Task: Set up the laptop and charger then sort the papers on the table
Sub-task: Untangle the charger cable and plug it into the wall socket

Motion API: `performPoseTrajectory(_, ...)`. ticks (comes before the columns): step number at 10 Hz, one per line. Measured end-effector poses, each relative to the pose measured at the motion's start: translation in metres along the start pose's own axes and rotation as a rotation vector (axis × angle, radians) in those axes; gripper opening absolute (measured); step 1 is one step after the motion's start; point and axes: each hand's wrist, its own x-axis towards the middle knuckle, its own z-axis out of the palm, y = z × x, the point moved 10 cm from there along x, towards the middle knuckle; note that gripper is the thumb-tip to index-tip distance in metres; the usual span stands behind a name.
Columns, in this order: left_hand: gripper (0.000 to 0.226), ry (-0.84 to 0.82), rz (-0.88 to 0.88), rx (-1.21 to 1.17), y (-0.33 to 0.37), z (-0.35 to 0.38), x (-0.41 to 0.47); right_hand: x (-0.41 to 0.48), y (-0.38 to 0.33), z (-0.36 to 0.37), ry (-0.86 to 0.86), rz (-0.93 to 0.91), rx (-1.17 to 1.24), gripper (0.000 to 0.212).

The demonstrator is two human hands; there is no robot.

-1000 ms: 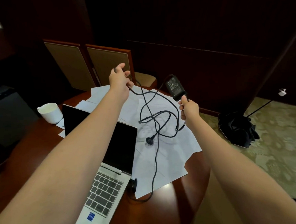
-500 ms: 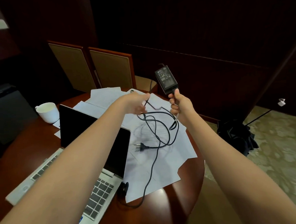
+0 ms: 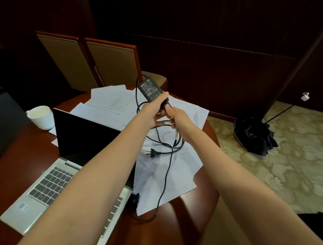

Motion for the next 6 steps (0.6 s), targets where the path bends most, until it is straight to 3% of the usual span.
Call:
performPoseTrajectory(1, 0.016, 0.110, 0.079, -0.034, 0.004, -0.006, 0.009, 0.002, 0.008, 0.001, -0.041, 0.008, 0.000, 0.034)
performPoseTrajectory(2, 0.014, 0.149, 0.149, -0.094, 0.026, -0.009, 0.017, 0.013, 0.038, -0.019, 0.102, 0.085, 0.316, 0.036)
performPoseTrajectory(3, 0.016, 0.083, 0.125, -0.111, 0.043, -0.011, 0.028, 0.011, 0.106, -0.042, 0.352, 0.367, 0.264, 0.027)
performPoseTrajectory(4, 0.018, 0.026, 0.080, -0.016, 0.040, -0.014, 0.040, 0.008, 0.162, -0.016, 0.240, 0.584, 0.075, 0.028)
performPoseTrajectory(6, 0.016, -0.036, 0.011, 0.055, 0.029, -0.032, 0.061, 0.022, 0.180, 0.025, 0.272, 0.601, 0.115, 0.027)
